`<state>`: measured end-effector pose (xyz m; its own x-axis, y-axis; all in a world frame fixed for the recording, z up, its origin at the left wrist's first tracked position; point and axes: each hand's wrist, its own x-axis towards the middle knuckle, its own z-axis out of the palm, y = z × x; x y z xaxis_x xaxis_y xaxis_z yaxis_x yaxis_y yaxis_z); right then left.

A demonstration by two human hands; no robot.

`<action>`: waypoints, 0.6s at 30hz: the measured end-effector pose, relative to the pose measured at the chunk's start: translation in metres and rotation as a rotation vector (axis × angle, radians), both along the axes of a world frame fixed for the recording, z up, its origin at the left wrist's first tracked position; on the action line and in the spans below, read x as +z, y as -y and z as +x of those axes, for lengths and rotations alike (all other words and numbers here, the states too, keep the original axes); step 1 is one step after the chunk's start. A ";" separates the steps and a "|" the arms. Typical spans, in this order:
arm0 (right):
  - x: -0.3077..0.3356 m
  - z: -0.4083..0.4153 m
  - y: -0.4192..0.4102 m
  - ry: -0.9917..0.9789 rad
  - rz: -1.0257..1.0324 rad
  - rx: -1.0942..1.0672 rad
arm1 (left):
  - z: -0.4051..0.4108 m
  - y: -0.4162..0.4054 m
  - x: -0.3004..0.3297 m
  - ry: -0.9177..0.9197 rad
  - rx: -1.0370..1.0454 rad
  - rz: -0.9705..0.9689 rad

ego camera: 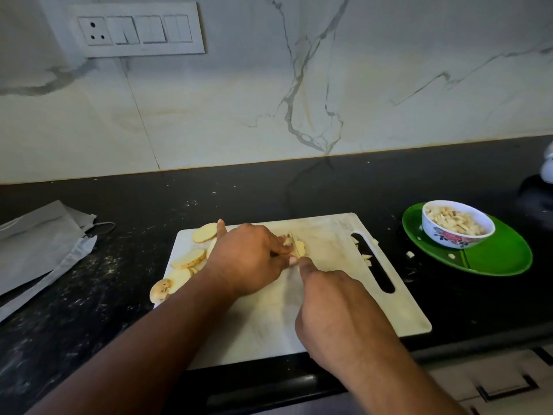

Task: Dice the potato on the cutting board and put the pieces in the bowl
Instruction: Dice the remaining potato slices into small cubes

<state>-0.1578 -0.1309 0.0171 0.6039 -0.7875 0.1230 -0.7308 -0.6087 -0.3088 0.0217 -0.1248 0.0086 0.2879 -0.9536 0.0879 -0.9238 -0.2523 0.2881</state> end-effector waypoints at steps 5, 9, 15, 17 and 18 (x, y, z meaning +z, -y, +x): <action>0.004 -0.018 -0.013 -0.114 0.070 -0.005 | -0.001 0.001 -0.002 -0.027 0.018 -0.004; 0.013 -0.043 -0.025 -0.256 0.231 0.052 | 0.006 0.002 -0.005 -0.079 0.010 -0.043; 0.031 -0.040 -0.016 -0.154 0.039 -0.008 | 0.013 0.001 -0.008 -0.102 0.011 -0.089; 0.025 -0.023 -0.005 -0.061 -0.009 -0.029 | 0.012 0.000 -0.009 -0.088 0.019 -0.079; 0.021 -0.014 -0.001 -0.032 -0.015 -0.027 | 0.011 -0.001 -0.008 -0.085 0.024 -0.081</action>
<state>-0.1714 -0.1296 0.0384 0.5864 -0.8018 0.1154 -0.7565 -0.5929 -0.2759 0.0324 -0.1236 0.0009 0.3198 -0.9373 0.1387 -0.8893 -0.2465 0.3852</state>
